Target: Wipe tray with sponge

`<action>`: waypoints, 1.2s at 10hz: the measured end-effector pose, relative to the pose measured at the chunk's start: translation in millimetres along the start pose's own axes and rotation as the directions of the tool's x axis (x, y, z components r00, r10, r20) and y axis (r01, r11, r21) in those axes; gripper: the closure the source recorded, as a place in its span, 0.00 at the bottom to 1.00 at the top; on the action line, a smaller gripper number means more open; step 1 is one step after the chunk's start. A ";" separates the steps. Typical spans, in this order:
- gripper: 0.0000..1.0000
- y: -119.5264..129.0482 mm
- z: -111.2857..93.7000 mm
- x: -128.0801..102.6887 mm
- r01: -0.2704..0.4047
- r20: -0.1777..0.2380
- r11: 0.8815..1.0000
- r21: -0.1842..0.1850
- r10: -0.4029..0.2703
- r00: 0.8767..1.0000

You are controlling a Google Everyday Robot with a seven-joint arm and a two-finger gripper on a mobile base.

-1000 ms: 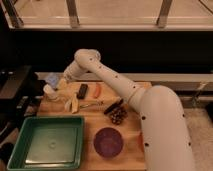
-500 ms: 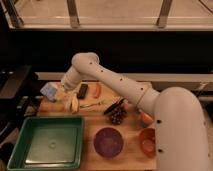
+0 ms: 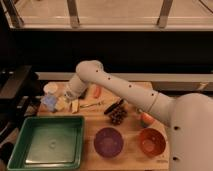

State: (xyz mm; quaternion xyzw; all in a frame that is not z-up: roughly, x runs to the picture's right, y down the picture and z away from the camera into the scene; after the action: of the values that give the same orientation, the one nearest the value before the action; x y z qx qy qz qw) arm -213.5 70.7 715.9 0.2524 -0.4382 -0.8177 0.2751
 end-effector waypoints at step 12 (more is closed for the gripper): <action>1.00 -74.9 64.0 -71.3 0.036 0.160 0.985 0.170 -0.063 0.985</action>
State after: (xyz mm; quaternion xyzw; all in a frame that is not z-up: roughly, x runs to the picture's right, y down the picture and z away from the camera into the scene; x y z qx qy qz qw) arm -221.0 190.3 695.3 0.2170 -0.5200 -0.8027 0.1955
